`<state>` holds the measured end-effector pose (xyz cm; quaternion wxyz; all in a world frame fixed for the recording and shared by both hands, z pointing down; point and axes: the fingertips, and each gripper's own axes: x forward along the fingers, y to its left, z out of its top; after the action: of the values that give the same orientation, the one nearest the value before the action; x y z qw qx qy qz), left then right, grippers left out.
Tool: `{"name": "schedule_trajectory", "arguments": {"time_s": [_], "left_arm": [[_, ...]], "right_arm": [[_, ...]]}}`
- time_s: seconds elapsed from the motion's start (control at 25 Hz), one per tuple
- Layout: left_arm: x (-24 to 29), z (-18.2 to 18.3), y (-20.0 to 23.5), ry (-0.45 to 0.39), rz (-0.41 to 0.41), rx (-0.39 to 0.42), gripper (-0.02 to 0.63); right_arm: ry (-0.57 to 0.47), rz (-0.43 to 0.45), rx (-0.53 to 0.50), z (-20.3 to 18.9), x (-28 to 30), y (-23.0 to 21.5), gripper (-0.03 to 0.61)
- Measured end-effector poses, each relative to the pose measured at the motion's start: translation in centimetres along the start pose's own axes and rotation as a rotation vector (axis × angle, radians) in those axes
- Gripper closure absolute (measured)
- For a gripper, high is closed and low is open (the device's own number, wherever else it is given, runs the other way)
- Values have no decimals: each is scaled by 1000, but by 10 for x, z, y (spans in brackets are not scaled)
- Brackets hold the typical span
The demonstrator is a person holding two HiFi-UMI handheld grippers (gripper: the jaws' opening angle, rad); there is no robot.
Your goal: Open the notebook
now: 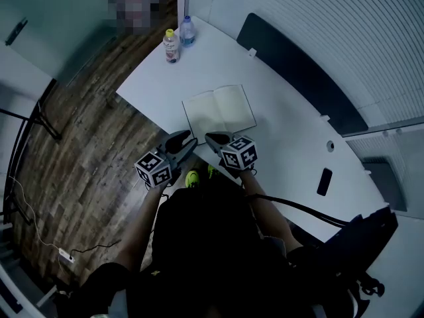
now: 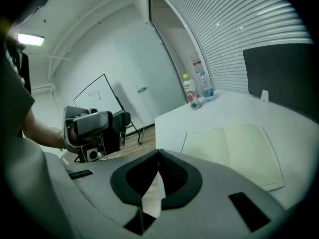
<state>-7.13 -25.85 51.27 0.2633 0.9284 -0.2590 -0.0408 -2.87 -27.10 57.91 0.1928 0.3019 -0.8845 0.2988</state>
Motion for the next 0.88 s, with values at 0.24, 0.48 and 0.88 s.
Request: {"name": "schedule_trajectory", "arguments": {"time_s": [0.24,0.48,0.88], "left_arm": [[-1,-4,-26,12,-50,12,507],[-5,-8,-50,3,-86,27,577],[-19,-22,-91,-13,-50,16,603]], "right_arm": [[-66,16,-24,9,-21,19,584],[-159,28,-67,14,-41,35,584],[-213,62,-92,-2,-80,60,584]]}}
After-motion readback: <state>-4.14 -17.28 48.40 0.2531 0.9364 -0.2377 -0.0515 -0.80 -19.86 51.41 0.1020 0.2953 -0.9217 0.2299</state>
